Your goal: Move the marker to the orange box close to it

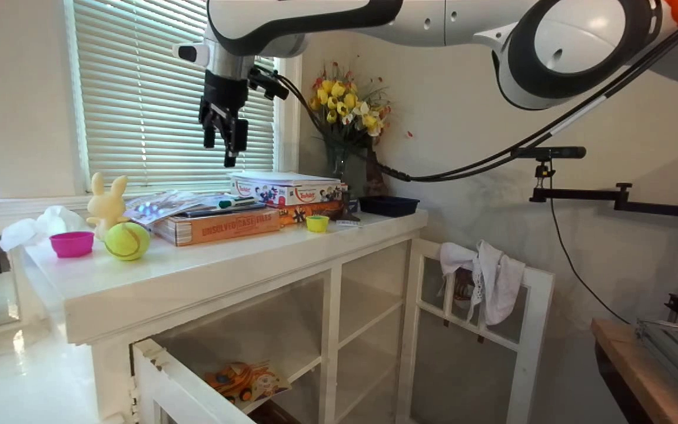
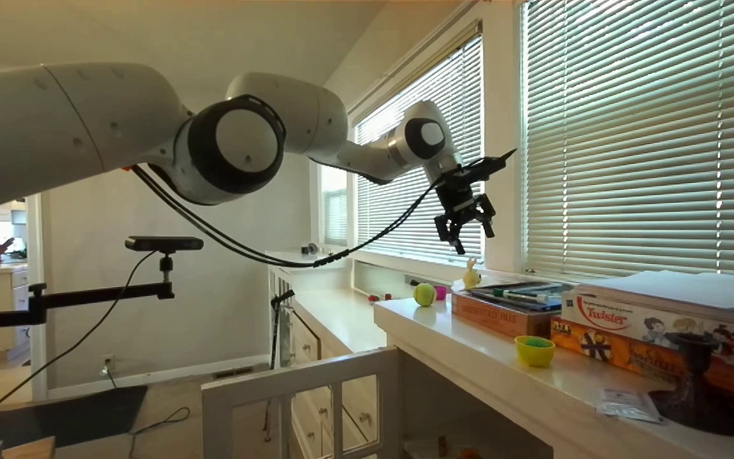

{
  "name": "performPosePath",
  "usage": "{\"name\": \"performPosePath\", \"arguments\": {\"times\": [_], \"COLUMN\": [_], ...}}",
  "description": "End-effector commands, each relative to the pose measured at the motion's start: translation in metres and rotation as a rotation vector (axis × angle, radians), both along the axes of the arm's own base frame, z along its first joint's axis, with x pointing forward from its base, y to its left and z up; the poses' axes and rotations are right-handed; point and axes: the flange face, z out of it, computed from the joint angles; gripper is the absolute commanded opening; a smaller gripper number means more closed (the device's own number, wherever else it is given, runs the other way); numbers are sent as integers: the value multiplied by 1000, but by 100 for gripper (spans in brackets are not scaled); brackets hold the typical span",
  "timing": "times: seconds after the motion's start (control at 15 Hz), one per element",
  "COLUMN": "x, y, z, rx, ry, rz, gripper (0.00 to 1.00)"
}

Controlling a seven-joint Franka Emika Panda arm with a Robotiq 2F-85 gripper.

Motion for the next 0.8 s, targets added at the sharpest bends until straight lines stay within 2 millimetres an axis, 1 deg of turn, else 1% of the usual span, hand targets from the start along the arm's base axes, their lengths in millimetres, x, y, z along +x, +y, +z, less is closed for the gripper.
{"name": "performPosePath", "arguments": {"times": [0.0, 0.07, 0.2, 0.27, 0.4, 0.53, 0.6, 0.67, 0.73], "x": [-5, -5, -4, -3, -2, -2, -1, -1, -2], "y": [38, 44, 40, 27, -5, -52, -21, -42, -57], "z": [1, 0, 4, 7, 13, 19, 7, 10, 13], "rx": [66, 94, 140, 158, 182, 171, 170, 170, 171], "ry": [-41, -55, -90, -106, -136, -182, -136, -148, -155], "rz": [-186, -235, -331, -381, -484, -587, -505, -542, -562], "gripper": [100, 100, 100, 100, 100, 100, 100, 100, 100]}}
